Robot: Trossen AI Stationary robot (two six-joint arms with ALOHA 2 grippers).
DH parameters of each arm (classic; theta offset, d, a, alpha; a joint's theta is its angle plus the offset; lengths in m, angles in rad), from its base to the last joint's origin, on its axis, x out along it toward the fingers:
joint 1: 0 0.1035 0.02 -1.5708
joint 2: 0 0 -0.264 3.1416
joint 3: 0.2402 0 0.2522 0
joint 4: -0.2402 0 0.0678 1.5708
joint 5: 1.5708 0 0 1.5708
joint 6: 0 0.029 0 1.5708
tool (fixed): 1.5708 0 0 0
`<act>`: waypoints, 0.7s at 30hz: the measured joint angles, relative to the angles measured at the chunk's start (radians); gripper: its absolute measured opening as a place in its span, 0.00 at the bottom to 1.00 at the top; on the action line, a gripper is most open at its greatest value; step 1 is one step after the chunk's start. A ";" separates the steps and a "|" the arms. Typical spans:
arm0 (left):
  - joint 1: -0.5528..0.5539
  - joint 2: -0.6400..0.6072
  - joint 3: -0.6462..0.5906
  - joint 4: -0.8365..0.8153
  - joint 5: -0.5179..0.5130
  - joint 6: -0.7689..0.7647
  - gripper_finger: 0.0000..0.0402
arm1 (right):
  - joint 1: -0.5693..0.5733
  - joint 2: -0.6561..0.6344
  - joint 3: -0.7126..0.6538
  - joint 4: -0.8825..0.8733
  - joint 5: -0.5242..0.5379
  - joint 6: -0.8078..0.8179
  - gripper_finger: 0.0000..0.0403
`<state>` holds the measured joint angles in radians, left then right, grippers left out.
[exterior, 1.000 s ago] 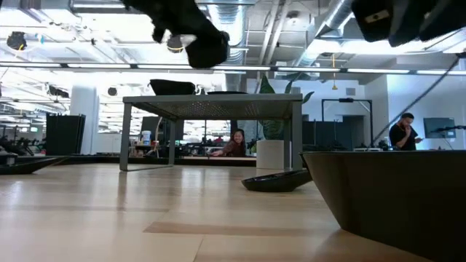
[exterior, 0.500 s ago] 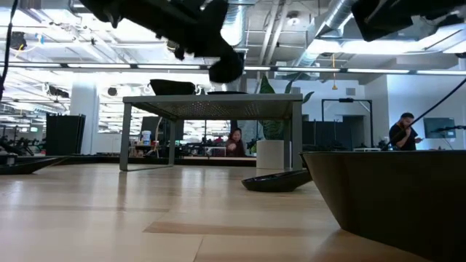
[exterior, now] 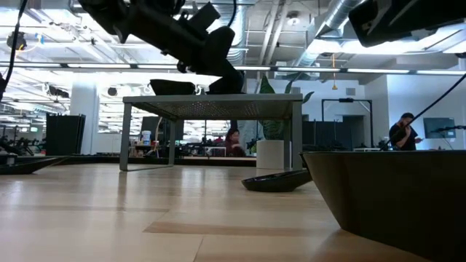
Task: Pick & Place Mini shaped plates
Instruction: Stack the black leaf shaped plate on top of the black leaf shaped plate on the shelf, then stack the black leaf shaped plate on top of the stacked black leaf shaped plates on the shelf
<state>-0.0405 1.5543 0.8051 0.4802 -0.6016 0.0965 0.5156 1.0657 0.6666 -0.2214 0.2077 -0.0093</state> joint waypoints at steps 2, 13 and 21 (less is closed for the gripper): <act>0.009 0.000 0.000 0.000 0.000 0.012 0.04 | 0.000 0.000 0.000 -0.002 0.000 0.000 0.27; -0.007 0.000 0.000 0.000 0.016 0.082 0.18 | 0.000 0.000 0.000 -0.001 0.000 0.018 0.27; -0.128 -0.051 0.000 0.019 0.017 0.083 0.20 | 0.000 0.000 0.000 -0.001 0.000 0.031 0.27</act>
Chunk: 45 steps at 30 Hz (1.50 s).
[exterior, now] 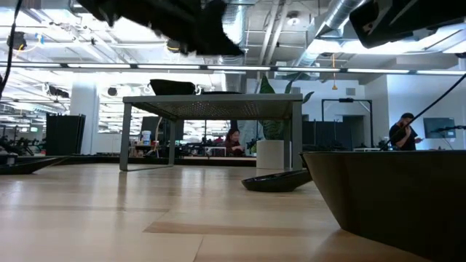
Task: Pick & Place Mini shaped plates
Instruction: Stack the black leaf shaped plate on top of the stacked black leaf shaped plates on the shelf
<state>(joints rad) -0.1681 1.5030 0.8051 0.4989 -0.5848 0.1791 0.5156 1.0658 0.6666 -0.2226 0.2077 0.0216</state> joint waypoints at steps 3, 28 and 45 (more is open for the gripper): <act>-0.088 -0.043 0.000 -0.001 0.020 0.000 0.20 | -0.004 0.000 0.000 0.001 0.000 0.033 0.27; -0.345 -0.073 0.000 -0.004 0.122 -0.084 0.20 | -0.034 0.257 0.052 0.058 0.004 0.403 0.27; -0.320 -0.072 0.000 -0.004 0.122 -0.084 0.20 | 0.003 0.636 0.367 -0.417 -0.001 0.838 0.26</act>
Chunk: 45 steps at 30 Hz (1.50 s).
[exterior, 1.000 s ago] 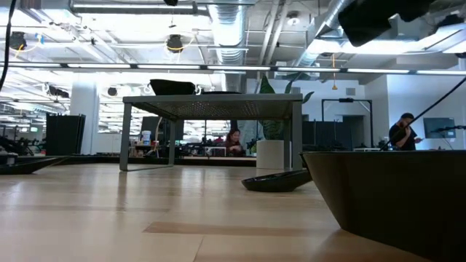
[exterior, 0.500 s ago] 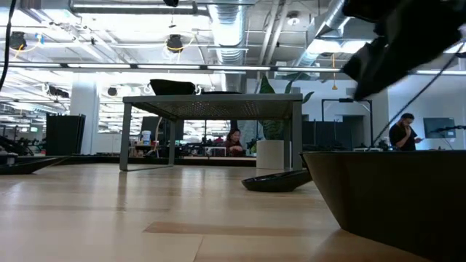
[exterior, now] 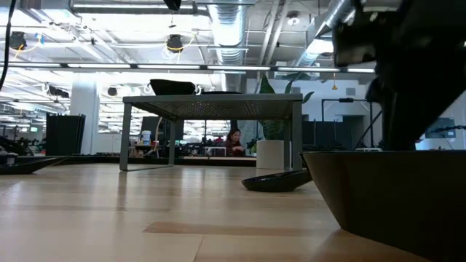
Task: Pick & Place Mini shaped plates
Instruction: Stack the black leaf shaped plate on top of the stacked black leaf shaped plates on the shelf
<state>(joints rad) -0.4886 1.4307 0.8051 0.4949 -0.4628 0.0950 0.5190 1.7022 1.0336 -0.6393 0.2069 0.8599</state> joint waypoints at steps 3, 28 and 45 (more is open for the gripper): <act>-0.002 0.000 0.000 0.000 0.000 -0.003 0.20 | -0.001 0.032 0.000 -0.015 0.001 0.035 0.26; -0.004 0.000 0.000 0.000 0.000 -0.059 0.20 | -0.009 0.038 -0.056 -0.120 -0.025 0.092 0.20; -0.003 0.019 -0.001 -0.007 0.309 0.031 0.20 | 0.053 0.037 0.187 -0.116 -0.132 -0.397 0.02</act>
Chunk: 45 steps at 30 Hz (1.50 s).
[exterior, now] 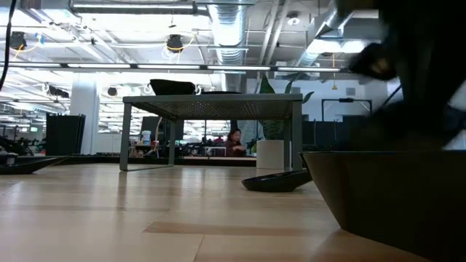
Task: Pick & Place Mini shaped plates
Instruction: Stack the black leaf shaped plate on top of the stacked black leaf shaped plates on the shelf
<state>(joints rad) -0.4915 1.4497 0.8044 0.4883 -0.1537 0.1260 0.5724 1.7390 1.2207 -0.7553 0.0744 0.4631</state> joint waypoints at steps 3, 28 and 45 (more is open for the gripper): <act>0.002 0.019 0.001 0.005 0.007 0.000 0.20 | 0.017 0.000 0.039 0.074 0.002 -0.249 0.03; 0.047 0.288 0.000 0.093 -0.075 -0.054 0.41 | -0.143 0.000 0.061 0.225 0.001 -0.707 0.01; 0.051 0.288 0.000 0.076 0.007 -0.056 0.17 | -0.143 0.000 0.061 0.290 0.005 -0.756 0.01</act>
<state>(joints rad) -0.4404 1.7374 0.8047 0.5644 -0.1471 0.0700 0.4290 1.7390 1.2819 -0.4652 0.0794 -0.2932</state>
